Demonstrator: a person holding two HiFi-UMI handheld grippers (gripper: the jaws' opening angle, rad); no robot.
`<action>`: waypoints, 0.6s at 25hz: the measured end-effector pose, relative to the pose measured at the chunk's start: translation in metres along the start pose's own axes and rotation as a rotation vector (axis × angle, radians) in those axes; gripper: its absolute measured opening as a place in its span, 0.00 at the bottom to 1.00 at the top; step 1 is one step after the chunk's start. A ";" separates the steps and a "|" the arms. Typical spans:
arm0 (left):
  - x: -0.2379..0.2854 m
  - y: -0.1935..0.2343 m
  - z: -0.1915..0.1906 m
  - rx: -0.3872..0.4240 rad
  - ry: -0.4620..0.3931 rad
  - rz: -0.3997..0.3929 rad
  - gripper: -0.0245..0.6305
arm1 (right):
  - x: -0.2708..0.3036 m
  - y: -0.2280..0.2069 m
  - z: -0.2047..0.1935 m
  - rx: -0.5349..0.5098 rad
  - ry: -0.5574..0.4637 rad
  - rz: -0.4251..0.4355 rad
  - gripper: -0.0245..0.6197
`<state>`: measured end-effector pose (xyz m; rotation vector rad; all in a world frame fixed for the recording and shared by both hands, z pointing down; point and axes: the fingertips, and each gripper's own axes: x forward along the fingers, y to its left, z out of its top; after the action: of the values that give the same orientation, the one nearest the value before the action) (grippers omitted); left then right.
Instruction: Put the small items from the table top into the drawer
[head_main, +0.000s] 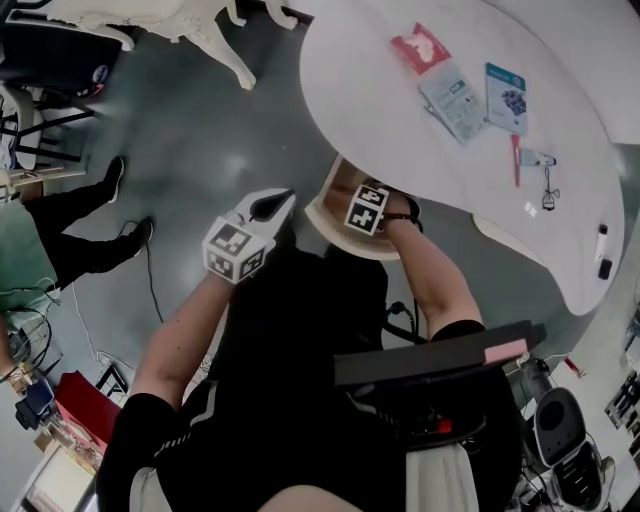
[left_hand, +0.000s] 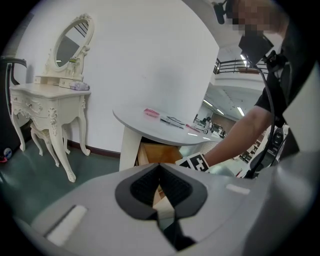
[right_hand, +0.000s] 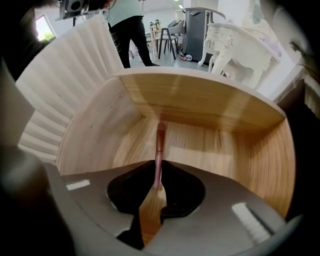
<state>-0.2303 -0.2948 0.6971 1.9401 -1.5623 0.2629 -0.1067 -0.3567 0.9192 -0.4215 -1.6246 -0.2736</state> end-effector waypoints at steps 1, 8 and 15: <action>-0.004 0.002 -0.001 -0.001 0.002 0.006 0.04 | 0.002 0.000 -0.001 0.005 0.006 0.002 0.11; -0.018 0.007 0.000 -0.012 0.000 0.019 0.04 | 0.016 0.001 -0.002 0.061 0.040 0.031 0.11; -0.022 0.006 0.004 -0.020 -0.016 0.022 0.04 | 0.015 0.003 0.000 0.087 0.028 0.046 0.12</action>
<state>-0.2427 -0.2800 0.6843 1.9147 -1.5910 0.2408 -0.1064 -0.3527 0.9341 -0.3864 -1.5912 -0.1726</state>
